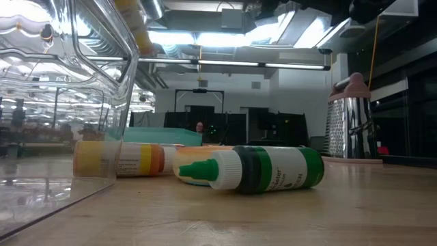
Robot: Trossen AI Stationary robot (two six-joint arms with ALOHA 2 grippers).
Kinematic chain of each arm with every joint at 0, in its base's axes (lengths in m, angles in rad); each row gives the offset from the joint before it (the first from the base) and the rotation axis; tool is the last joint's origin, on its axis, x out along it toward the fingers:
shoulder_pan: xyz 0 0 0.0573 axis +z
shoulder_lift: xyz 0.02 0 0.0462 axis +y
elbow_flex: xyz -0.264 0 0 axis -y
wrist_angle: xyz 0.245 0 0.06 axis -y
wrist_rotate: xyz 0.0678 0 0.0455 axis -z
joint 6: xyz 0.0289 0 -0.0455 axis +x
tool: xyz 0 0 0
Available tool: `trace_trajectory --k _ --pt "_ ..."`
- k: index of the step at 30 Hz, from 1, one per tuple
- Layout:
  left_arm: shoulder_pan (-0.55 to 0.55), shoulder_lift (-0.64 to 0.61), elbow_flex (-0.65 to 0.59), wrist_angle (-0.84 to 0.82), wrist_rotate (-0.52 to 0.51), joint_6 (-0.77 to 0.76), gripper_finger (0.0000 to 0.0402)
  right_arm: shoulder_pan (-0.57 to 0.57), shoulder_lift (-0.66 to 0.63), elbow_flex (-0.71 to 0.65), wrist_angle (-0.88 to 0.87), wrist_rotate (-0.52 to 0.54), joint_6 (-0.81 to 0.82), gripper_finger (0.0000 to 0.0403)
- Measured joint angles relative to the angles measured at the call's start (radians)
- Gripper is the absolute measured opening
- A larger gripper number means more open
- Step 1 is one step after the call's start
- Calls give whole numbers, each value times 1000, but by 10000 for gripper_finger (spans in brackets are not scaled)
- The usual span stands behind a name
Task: Pick & Place Food Item
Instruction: Put the top left yellow food coloring bottle into the transparent bin
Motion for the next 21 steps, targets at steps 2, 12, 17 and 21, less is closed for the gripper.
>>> trace_trajectory --k 2,12,17,21 --pt "0 14 0 -2 49 -22 115 0 0 0 0 0 0 246" --pt "-19 39 0 0 298 -160 115 -2 0 0 0 0 -19 246" --pt "-36 39 0 27 403 -214 115 -2 0 0 1 0 -34 246" --pt "-59 39 0 65 474 -277 115 -11 0 0 5 -1 -34 246"
